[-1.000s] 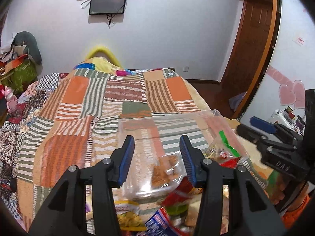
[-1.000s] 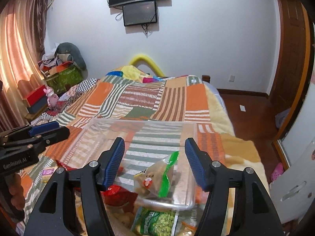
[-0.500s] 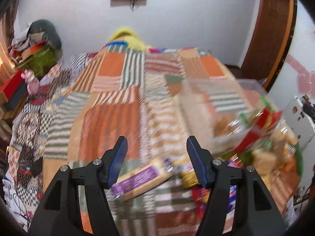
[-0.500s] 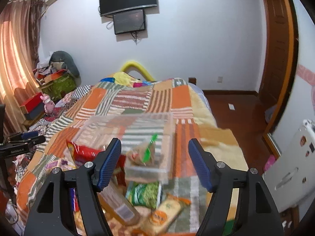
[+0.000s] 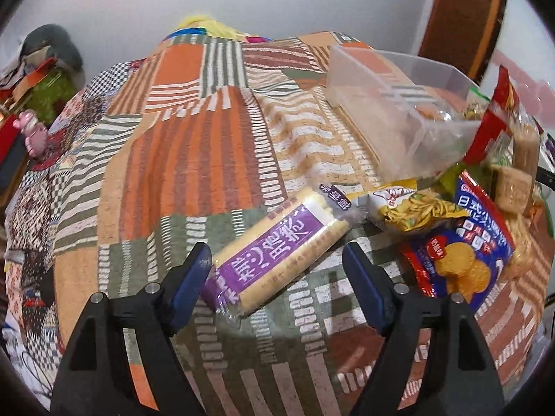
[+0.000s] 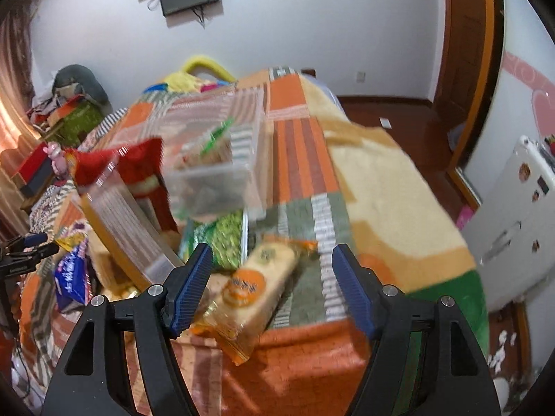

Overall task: Organize snacks
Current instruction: 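Grasp purple-label biscuit stick with left tool while right grasps orange-label bun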

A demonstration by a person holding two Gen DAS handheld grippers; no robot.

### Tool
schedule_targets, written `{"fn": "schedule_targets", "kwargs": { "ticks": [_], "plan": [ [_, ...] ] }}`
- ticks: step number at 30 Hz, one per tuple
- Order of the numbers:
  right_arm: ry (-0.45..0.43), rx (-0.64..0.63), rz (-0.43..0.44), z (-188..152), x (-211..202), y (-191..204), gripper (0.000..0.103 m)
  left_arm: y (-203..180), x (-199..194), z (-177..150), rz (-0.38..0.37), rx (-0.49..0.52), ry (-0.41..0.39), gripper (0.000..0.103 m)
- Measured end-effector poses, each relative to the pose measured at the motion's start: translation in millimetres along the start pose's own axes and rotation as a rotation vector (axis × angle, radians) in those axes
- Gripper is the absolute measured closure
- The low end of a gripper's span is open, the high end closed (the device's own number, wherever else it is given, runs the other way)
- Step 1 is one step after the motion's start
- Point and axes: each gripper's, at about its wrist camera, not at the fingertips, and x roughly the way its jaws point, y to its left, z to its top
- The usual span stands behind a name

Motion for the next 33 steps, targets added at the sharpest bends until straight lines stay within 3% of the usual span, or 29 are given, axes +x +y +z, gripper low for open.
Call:
{"fn": "schedule_targets", "kwargs": {
  "ticks": [4,10,12,14,15,17,22,33],
  "plan": [
    [0.032,0.003,-0.011,-4,10,2,0.035,-1,16,9,0.004,0.029,0.013,0.025],
    [0.051,-0.019,-0.026,-11,18,5,0.035,6,42,17,-0.017,-0.018,0.048,0.026],
    [0.048,-0.027,-0.027,-13,17,6,0.035,7,43,16,-0.019,-0.036,0.042,0.031],
    [0.042,-0.027,-0.026,-14,16,4,0.043,9,44,14,-0.039,-0.058,0.056,0.048],
    [0.039,-0.022,-0.022,-14,16,3,0.046,9,44,12,-0.045,-0.070,0.069,0.052],
    [0.039,-0.011,-0.006,-14,15,0,0.054,7,39,8,-0.046,-0.081,0.072,0.058],
    [0.033,-0.016,-0.003,-16,12,-1,0.071,3,26,-2,-0.043,-0.119,0.069,0.059],
    [-0.028,0.009,0.035,-8,-8,-7,0.072,-16,-42,19,-0.010,-0.136,-0.070,0.059]
  ]
}}
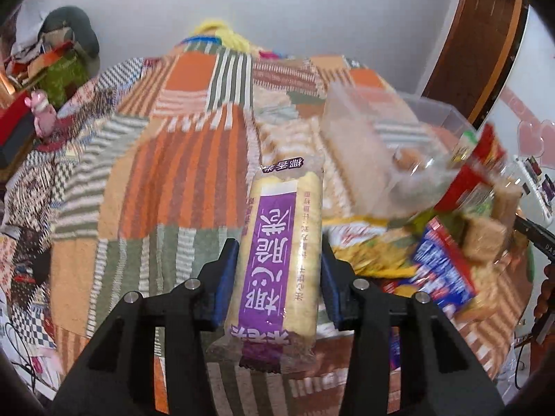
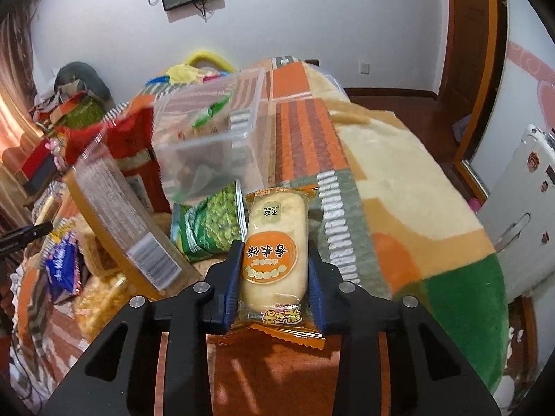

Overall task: Organize snacks
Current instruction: 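Grasp purple-label biscuit stick with left tool while right grasps orange-label bun, then lower both held snacks into the clear box and open both tools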

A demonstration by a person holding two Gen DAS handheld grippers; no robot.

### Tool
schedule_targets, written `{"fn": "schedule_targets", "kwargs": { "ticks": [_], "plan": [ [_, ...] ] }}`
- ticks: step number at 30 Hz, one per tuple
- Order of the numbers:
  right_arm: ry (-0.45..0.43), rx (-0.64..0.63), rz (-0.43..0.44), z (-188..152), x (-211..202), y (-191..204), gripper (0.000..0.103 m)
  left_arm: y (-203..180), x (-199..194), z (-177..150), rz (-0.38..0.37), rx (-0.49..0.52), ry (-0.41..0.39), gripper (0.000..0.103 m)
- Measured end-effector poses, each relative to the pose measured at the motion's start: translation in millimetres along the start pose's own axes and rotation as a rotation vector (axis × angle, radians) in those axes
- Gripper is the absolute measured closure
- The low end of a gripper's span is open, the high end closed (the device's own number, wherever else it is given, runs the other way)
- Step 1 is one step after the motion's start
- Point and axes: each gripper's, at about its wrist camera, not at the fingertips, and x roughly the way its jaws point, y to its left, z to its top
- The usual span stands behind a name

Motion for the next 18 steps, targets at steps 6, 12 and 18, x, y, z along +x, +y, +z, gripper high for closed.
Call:
{"fn": "schedule_targets", "kwargs": {
  "ticks": [6,12,18],
  "plan": [
    [-0.086,-0.025,0.023,30,-18,1,0.072,-23,-25,27,-0.012,0.005,-0.074,0.059],
    [-0.172,-0.072,0.052,59,-27,12,0.072,-51,-35,51,-0.047,0.017,-0.120,0.059],
    [-0.226,-0.101,0.088,76,-25,23,0.072,-75,-34,75,-0.076,0.022,-0.145,0.059]
  ]
}}
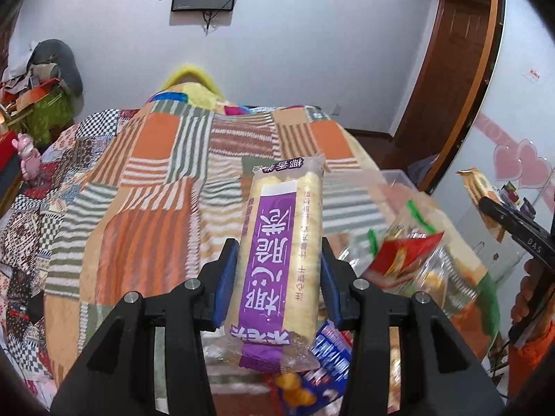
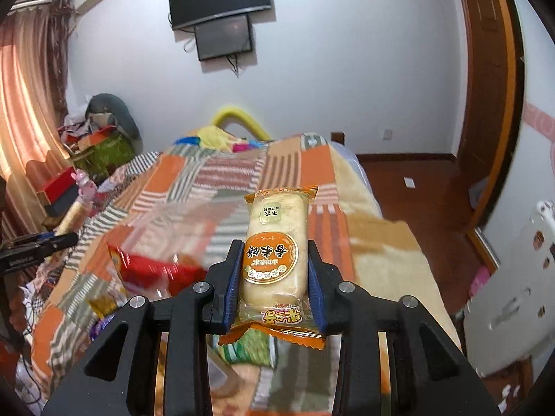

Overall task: Organize snacks
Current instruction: 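Lower both held snacks into the clear box and open both tools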

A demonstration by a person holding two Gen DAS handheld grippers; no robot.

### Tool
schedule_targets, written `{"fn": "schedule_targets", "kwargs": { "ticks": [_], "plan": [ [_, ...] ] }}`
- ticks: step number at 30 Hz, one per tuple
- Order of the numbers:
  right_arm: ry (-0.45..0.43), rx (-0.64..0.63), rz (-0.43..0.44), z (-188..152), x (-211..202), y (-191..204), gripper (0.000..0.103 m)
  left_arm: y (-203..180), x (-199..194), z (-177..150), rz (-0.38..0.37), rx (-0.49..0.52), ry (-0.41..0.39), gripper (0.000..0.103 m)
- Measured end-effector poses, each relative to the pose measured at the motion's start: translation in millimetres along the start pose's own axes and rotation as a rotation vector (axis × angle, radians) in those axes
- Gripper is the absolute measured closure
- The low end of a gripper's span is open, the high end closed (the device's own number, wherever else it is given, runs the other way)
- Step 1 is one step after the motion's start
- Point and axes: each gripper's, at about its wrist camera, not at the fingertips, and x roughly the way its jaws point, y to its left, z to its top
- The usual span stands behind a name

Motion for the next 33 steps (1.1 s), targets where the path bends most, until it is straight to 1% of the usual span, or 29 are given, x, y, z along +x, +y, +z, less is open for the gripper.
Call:
{"fn": "schedule_targets", "kwargs": {
  "ticks": [5,10,15,24,28,30,33],
  "plan": [
    [-0.015,0.000,0.033,11,12,5,0.072,-15,15,16,-0.008,-0.006,-0.005,0.059],
    [-0.007,-0.012,0.058,19,31,14,0.072,-20,38,25,-0.011,-0.024,0.015,0.059],
    [0.033,-0.025,0.084,21,54,20,0.072,-23,64,28,-0.015,-0.028,0.053,0.059],
    [0.151,-0.043,0.120,11,87,22,0.072,-21,106,26,-0.038,-0.058,0.144,0.059],
    [0.184,-0.058,0.126,8,91,24,0.072,-19,112,24,-0.053,-0.076,0.155,0.059],
    [0.193,-0.066,0.129,6,91,25,0.071,-21,109,24,-0.036,-0.066,0.134,0.059],
    [0.192,-0.078,0.121,4,86,27,0.071,-27,102,25,-0.016,-0.025,0.124,0.059]
  ]
}}
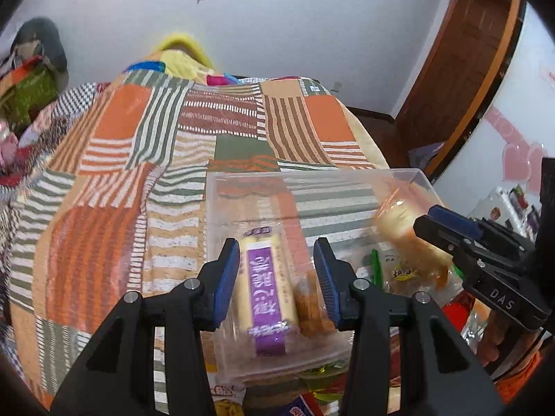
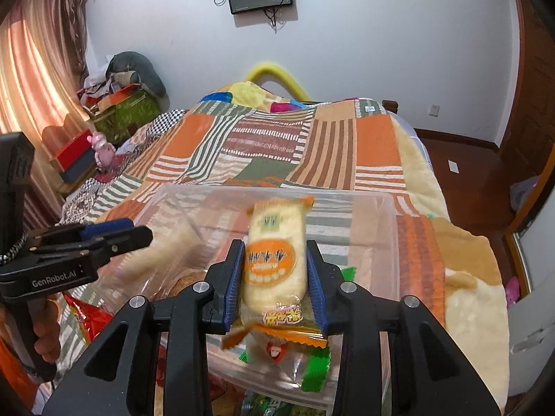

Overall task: Organize snacks
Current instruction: 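Lower both held snacks into the clear box and open both tools, then grasp blue cracker bag with left tool while right grasps gold-edged biscuit pack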

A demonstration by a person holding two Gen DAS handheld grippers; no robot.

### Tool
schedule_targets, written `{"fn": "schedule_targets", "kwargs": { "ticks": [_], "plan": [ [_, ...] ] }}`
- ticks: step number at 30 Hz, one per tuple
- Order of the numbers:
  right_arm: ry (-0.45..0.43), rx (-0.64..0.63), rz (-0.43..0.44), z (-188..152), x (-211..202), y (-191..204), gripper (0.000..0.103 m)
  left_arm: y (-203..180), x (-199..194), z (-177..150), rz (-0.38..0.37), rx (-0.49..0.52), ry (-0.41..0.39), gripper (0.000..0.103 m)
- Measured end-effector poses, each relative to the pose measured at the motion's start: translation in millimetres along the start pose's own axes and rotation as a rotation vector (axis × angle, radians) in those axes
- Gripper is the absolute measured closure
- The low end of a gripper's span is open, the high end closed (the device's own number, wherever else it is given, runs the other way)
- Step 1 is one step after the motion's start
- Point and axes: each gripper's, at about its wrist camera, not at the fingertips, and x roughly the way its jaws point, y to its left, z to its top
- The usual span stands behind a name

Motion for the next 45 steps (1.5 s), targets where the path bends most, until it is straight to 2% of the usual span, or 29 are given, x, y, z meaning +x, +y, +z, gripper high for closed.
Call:
{"fn": "schedule_targets", "kwargs": {
  "ticks": [9,14,21,28,33,36,42,45],
  "plan": [
    [-0.062,-0.026,-0.022,1,-29,6,0.060,0,-41,-5,0.043,0.021,-0.056,0.056],
    [-0.109,-0.023,-0.013,-2,-52,5,0.053,3,-71,-22,0.066,0.028,-0.081,0.041],
    [-0.124,-0.021,0.003,-22,-72,5,0.051,4,-88,-61,0.095,0.048,-0.045,0.034],
    [-0.099,-0.005,0.014,-52,-80,10,0.047,2,-77,-109,0.092,-0.004,0.025,0.024],
    [-0.051,0.001,0.025,-71,-73,12,0.046,-7,-63,-136,0.100,0.013,0.077,0.021],
    [-0.017,-0.005,0.037,-78,-65,14,0.046,-11,-57,-145,0.127,0.016,0.095,0.006],
    [0.034,-0.015,0.056,-86,-48,18,0.044,-4,-43,-159,0.115,-0.046,0.117,0.001],
    [0.050,-0.027,0.057,-86,-39,20,0.044,3,-30,-162,0.082,-0.095,0.165,0.000]
  ]
}}
